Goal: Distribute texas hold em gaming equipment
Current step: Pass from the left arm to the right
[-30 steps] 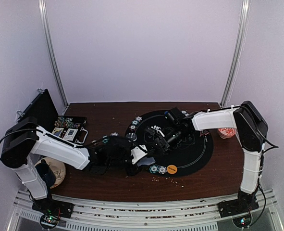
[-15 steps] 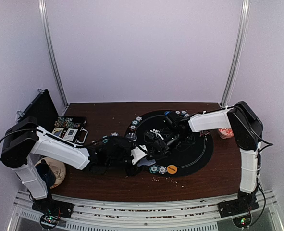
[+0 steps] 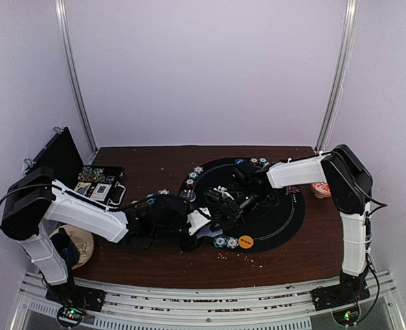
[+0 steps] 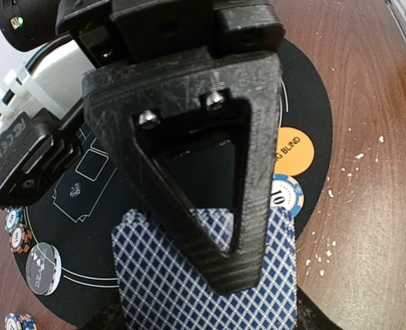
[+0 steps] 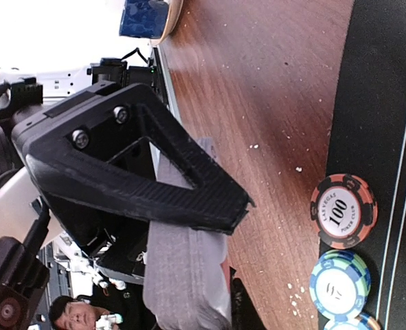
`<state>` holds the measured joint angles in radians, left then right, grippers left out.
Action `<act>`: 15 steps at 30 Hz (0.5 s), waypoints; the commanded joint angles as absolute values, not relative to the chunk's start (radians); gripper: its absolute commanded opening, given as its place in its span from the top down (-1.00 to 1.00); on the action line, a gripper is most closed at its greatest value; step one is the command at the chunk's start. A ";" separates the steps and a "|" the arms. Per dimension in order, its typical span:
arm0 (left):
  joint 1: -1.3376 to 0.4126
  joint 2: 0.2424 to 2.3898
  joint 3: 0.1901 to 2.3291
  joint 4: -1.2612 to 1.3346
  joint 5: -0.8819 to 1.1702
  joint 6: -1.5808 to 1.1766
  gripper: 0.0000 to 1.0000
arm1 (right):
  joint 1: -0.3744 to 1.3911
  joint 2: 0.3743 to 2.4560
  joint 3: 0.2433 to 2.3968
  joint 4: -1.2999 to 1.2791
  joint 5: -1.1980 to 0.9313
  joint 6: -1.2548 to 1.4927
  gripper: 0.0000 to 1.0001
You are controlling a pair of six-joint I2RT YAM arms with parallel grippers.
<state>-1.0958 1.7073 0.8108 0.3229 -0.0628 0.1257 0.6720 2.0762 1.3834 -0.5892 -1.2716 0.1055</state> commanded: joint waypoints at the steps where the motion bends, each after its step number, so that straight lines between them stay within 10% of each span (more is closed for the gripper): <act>1: -1.091 1.702 0.830 0.361 -0.043 0.131 0.41 | 0.682 2.094 1.399 -0.593 -1.313 0.086 1.00; 15: -1.091 1.727 0.848 0.318 -0.054 0.153 -0.87 | 0.672 2.099 1.379 -0.561 -1.341 0.125 1.00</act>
<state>-1.0958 1.7100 0.8143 0.3058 -0.0563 0.1383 0.6743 2.0895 1.3830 -0.5865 -1.3056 0.1104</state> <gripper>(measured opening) 0.911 0.126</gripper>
